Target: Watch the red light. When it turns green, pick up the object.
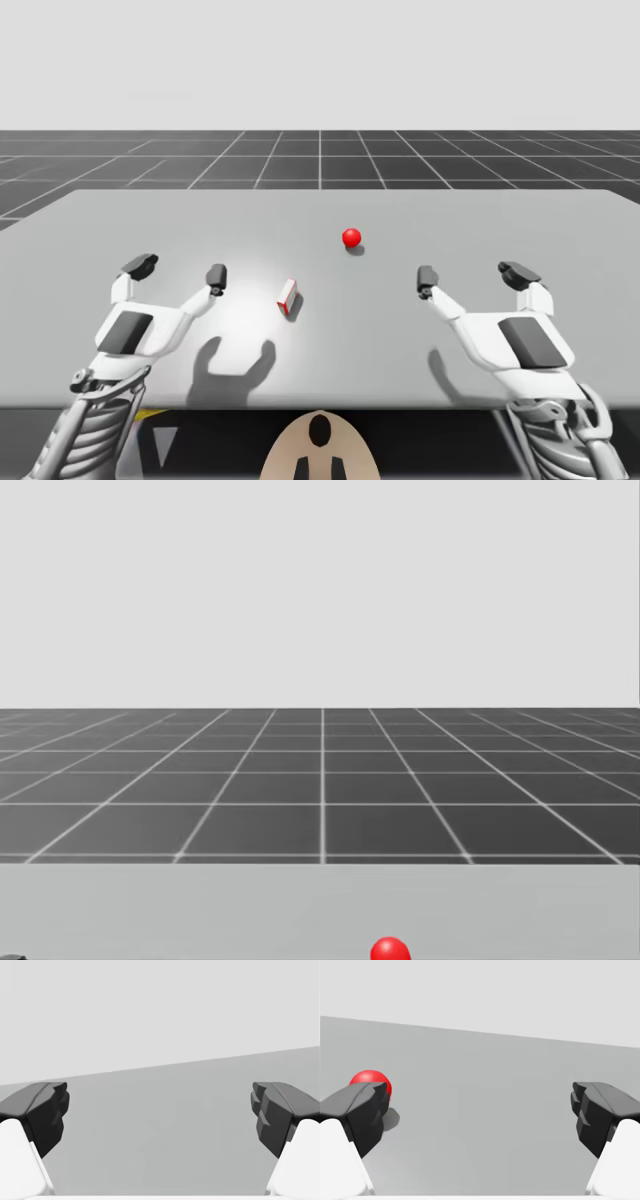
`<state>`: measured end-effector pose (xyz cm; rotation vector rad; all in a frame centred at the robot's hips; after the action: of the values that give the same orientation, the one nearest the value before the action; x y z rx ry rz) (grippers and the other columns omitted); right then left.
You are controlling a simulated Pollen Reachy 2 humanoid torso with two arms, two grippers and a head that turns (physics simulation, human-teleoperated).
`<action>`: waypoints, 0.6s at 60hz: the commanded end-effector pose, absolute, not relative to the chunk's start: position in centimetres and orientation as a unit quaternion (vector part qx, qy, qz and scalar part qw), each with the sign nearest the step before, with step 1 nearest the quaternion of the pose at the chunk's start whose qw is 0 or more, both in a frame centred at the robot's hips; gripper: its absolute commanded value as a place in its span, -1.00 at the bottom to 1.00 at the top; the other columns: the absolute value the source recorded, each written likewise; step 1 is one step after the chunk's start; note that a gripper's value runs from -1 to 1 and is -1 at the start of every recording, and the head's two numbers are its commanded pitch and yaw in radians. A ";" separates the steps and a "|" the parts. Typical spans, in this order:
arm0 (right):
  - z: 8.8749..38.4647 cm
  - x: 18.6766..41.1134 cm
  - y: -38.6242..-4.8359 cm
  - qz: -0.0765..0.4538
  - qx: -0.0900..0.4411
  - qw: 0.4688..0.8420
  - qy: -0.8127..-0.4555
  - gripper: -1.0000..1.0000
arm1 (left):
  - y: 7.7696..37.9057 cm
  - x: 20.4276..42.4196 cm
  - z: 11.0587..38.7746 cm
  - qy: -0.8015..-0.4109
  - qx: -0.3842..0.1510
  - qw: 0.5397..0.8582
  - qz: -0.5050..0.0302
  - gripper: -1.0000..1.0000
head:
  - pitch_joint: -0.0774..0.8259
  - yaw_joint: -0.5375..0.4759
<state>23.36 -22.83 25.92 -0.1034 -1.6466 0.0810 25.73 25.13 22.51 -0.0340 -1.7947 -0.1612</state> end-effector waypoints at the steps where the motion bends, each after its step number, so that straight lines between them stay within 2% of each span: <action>1: 25.8 22.1 -22.6 -0.008 -0.029 0.703 -0.711 -1.00 | 25.6 25.1 22.6 -0.779 -0.020 0.624 -0.062 -1.00 | -0.82 0.07; 10: 26.0 22.3 -22.7 0.005 -0.024 0.705 -0.709 -1.00 | 25.6 25.0 22.6 -0.779 -0.020 0.624 -0.060 -1.00 | -0.71 0.05; 26: 26.0 22.4 -22.8 -0.001 -0.038 0.700 -0.713 -1.00 | 25.6 25.1 22.5 -0.778 -0.018 0.625 -0.065 -1.00 | -0.15 -0.04; 36: 26.0 22.5 -22.8 0.000 -0.041 0.698 -0.715 -1.00 | 25.5 25.1 22.4 -0.777 -0.014 0.625 -0.070 -1.00 | 0.12 -0.12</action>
<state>22.50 -23.05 26.10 -0.1003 -1.5943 0.0186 25.09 25.53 22.45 -0.0369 -1.7856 -0.1534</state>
